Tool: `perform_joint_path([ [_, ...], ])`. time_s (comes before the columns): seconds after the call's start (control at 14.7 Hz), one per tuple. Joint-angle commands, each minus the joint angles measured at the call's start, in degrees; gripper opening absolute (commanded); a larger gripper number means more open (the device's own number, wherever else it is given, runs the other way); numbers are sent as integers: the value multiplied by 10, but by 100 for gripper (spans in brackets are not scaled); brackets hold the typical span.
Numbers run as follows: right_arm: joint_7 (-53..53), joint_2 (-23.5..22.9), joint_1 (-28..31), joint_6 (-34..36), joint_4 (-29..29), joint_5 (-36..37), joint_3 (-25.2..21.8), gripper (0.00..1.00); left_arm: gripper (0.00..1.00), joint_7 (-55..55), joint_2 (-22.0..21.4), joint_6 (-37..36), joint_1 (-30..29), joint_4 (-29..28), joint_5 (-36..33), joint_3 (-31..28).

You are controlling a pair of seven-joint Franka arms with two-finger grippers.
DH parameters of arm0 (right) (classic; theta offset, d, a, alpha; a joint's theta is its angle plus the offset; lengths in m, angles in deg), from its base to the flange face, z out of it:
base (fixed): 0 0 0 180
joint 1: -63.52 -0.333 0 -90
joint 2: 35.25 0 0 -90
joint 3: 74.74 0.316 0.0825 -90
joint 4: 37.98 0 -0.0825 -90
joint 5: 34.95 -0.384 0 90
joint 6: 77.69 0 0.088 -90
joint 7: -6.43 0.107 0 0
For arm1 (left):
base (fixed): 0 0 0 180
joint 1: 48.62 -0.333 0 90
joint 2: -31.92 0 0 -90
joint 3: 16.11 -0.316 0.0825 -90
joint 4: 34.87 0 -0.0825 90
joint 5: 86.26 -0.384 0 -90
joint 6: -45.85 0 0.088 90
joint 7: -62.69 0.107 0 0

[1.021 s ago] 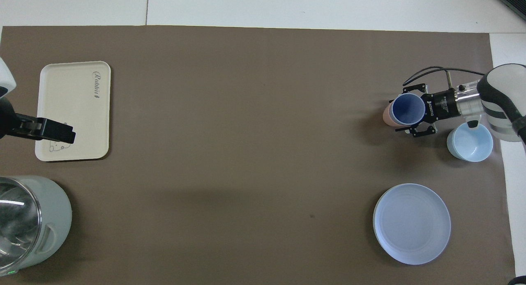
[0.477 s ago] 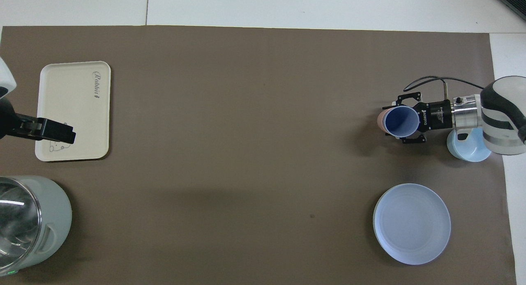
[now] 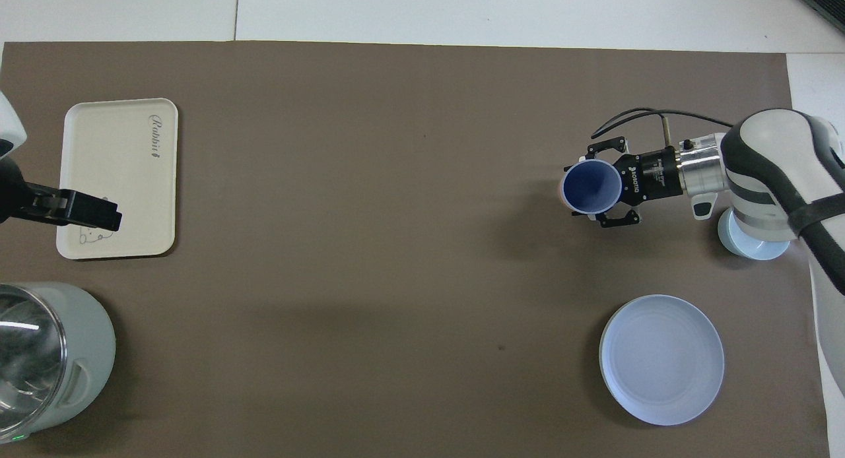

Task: Place cup on tray
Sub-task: 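Lift the cups with the right gripper while the left gripper reaches over, then grasp the inner blue cup with the left gripper beside the right gripper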

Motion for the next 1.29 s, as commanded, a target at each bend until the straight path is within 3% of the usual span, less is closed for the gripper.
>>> perform_joint_path([
  [0.0, 29, 38, -32, -22, 19, -21, 2, 0, 100, -37, -11, 36, 11, -23, 6, -1],
  [0.27, 48, 42, -77, -42, 14, -38, 3, 0, 100, -253, -49, 227, 97, -139, 45, 1],
  [0.61, 114, 41, -121, -95, 14, -51, 4, 0, 89, -462, -17, 399, 207, -147, 85, 1],
  [0.89, 145, 44, -143, -102, 13, -76, 3, 0, 84, -501, 40, 474, 268, -140, 85, 1],
  [1.23, 147, 44, -143, -102, 10, -77, 3, 0, 71, -516, 89, 496, 323, -116, 79, 1],
])
